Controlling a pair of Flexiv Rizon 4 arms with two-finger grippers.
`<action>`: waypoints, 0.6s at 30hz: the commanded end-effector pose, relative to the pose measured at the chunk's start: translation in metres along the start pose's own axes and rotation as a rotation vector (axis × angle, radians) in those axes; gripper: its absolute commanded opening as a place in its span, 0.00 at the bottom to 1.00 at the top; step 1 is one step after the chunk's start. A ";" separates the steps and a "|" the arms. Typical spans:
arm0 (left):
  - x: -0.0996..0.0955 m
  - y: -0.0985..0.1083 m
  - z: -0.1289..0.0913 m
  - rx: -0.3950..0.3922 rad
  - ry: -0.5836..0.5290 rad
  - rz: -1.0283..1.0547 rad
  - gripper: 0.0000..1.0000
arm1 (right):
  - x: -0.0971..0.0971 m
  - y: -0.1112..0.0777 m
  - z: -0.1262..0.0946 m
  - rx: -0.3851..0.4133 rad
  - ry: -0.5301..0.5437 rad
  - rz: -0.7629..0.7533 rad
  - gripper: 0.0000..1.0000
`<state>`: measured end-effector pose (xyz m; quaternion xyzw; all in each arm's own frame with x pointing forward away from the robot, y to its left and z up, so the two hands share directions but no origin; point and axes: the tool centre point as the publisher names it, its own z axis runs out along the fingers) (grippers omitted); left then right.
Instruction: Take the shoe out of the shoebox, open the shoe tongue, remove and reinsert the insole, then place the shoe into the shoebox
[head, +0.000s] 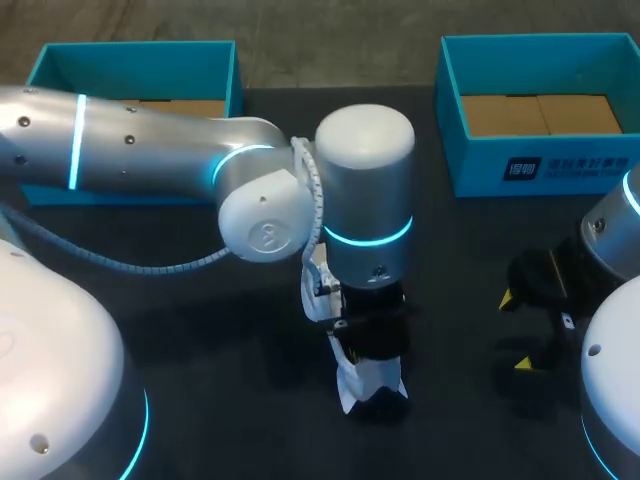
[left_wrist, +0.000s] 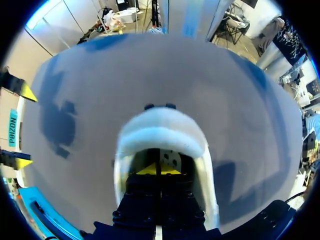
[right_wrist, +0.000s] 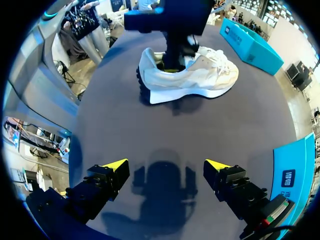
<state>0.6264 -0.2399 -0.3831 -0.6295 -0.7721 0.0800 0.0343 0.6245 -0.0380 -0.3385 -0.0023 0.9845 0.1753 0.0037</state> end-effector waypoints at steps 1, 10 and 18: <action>0.013 -0.002 -0.024 0.043 -0.063 0.003 0.00 | 0.001 0.001 0.001 0.005 -0.004 0.001 1.00; 0.000 -0.017 0.004 0.125 -0.052 0.005 0.00 | 0.001 0.001 0.001 0.005 -0.004 0.001 1.00; -0.006 -0.013 0.023 0.149 -0.050 -0.017 0.00 | 0.001 0.001 0.001 0.005 -0.004 0.001 1.00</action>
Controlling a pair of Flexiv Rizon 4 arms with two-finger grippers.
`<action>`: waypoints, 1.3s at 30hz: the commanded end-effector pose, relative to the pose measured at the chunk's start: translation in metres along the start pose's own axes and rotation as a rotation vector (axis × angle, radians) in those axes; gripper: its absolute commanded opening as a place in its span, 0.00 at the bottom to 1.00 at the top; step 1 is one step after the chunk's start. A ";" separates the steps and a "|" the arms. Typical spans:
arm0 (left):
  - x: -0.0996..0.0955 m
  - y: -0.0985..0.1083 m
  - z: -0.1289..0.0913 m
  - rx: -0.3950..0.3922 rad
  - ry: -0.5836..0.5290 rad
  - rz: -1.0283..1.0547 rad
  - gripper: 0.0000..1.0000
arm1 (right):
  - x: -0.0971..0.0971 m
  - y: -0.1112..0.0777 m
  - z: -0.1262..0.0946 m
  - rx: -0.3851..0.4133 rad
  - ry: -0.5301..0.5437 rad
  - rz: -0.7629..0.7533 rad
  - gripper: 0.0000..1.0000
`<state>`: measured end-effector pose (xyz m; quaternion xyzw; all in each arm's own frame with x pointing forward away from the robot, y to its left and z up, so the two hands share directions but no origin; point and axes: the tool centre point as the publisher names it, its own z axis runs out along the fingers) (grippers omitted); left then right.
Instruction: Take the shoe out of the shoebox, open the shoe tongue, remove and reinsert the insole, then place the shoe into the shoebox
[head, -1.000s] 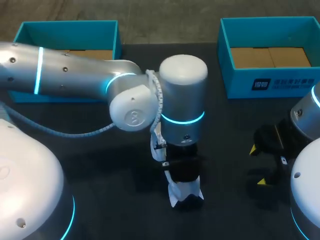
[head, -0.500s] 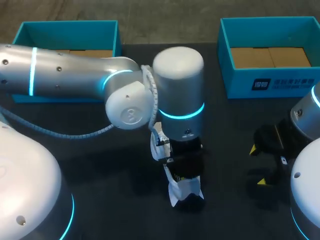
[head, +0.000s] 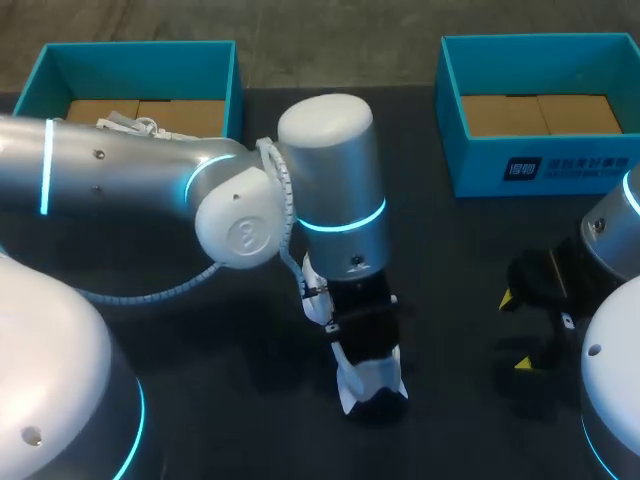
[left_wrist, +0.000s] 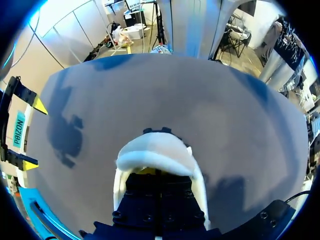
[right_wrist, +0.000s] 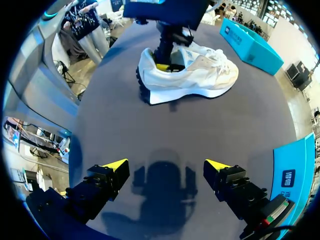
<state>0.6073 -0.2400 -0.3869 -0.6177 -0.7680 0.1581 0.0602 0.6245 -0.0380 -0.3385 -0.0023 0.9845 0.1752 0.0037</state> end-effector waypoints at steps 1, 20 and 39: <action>-0.009 0.010 0.017 -0.013 0.010 -0.007 0.00 | 0.001 0.001 0.001 0.005 -0.004 0.001 1.00; -0.001 0.026 -0.007 -0.115 -0.003 -0.029 0.00 | 0.001 0.001 0.001 0.005 -0.004 0.001 1.00; -0.003 0.024 0.006 -0.113 0.031 -0.010 0.00 | 0.001 0.001 0.001 0.005 -0.004 0.001 1.00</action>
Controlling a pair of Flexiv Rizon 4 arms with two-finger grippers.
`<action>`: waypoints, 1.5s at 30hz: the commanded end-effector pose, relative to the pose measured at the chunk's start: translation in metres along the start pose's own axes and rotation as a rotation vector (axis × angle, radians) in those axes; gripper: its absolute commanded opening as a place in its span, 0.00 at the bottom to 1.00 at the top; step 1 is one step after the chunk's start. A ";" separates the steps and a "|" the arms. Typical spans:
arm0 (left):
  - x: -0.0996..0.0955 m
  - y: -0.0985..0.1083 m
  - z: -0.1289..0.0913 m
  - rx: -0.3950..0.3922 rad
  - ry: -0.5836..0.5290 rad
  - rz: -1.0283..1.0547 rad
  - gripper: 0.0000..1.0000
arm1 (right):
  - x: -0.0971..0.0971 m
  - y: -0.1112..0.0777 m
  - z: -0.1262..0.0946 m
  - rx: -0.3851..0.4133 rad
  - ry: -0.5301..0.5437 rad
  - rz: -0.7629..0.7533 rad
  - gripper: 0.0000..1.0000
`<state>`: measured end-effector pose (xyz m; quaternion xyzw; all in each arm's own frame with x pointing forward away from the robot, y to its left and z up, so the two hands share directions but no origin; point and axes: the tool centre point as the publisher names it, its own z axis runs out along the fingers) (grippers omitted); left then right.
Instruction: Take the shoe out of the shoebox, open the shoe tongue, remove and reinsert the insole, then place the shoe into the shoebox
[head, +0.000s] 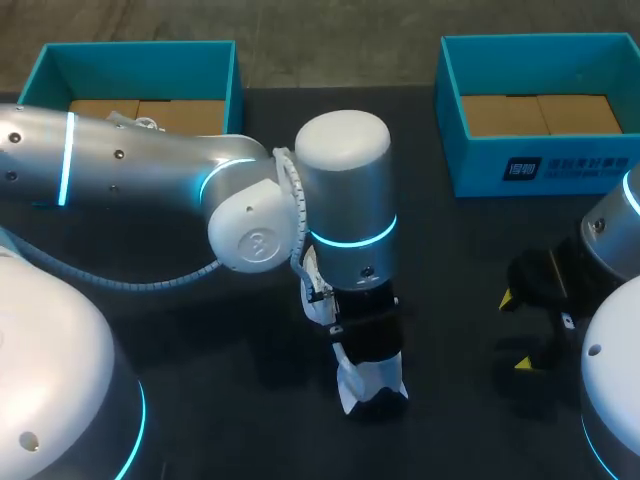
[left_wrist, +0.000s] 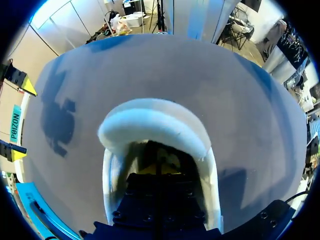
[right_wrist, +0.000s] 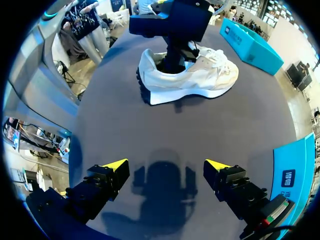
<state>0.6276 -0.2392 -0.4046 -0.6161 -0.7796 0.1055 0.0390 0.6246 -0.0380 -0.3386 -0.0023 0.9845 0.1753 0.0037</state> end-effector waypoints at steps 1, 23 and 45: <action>0.000 -0.001 -0.009 -0.004 -0.004 0.012 0.00 | 0.002 0.001 0.001 0.005 -0.004 0.001 1.00; 0.008 -0.001 0.014 -0.020 0.076 0.006 0.00 | 0.002 0.001 0.001 0.005 -0.004 0.001 1.00; 0.023 -0.008 -0.070 -0.049 -0.107 0.027 0.00 | 0.002 0.001 0.001 0.005 -0.004 0.001 1.00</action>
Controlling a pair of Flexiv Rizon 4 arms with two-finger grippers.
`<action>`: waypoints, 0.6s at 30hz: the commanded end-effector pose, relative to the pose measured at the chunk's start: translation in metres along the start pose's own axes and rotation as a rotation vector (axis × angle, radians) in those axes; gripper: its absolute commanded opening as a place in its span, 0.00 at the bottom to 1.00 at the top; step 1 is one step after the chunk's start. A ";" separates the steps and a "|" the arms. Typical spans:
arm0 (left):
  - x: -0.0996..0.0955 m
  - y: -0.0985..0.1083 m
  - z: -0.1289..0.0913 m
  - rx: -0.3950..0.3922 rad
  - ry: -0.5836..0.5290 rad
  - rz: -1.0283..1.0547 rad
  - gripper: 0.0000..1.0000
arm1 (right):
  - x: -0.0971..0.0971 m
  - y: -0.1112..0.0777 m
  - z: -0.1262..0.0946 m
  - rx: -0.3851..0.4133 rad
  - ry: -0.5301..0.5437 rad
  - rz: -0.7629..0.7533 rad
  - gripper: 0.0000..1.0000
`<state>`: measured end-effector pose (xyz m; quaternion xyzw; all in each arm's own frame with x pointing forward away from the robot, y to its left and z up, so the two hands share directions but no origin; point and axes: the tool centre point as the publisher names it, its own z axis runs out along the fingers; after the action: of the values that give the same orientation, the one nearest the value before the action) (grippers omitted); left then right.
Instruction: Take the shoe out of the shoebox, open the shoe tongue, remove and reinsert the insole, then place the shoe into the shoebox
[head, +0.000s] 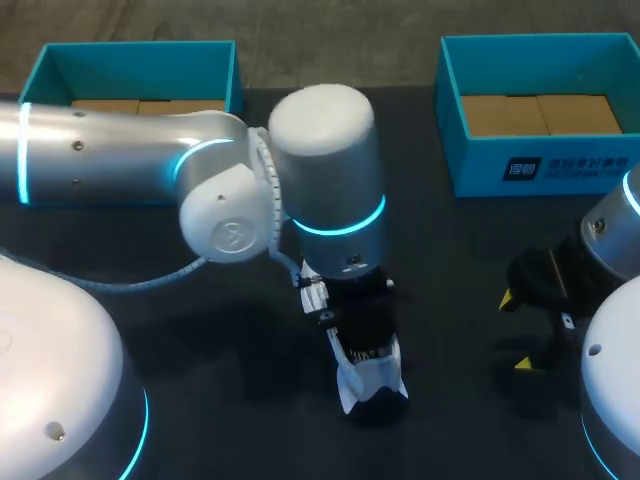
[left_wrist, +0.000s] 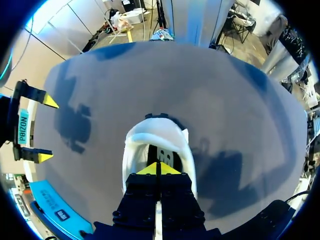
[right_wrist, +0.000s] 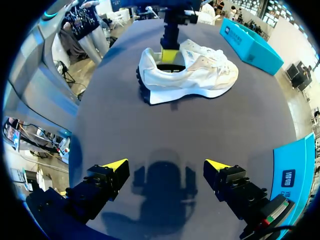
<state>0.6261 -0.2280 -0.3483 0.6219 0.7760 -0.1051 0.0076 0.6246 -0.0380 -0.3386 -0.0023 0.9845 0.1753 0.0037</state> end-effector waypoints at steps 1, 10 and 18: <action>0.015 0.003 -0.015 0.018 -0.034 0.002 0.00 | 0.002 0.001 0.001 0.005 -0.004 0.001 1.00; 0.012 0.000 -0.017 0.010 -0.046 0.012 0.00 | 0.002 0.001 0.001 0.005 -0.004 0.001 1.00; 0.004 0.002 -0.010 0.017 -0.004 0.033 0.10 | 0.002 0.001 0.001 0.005 -0.004 0.001 1.00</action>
<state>0.6277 -0.2118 -0.3328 0.6333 0.7646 -0.1190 0.0136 0.6246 -0.0379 -0.3386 -0.0024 0.9845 0.1754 0.0037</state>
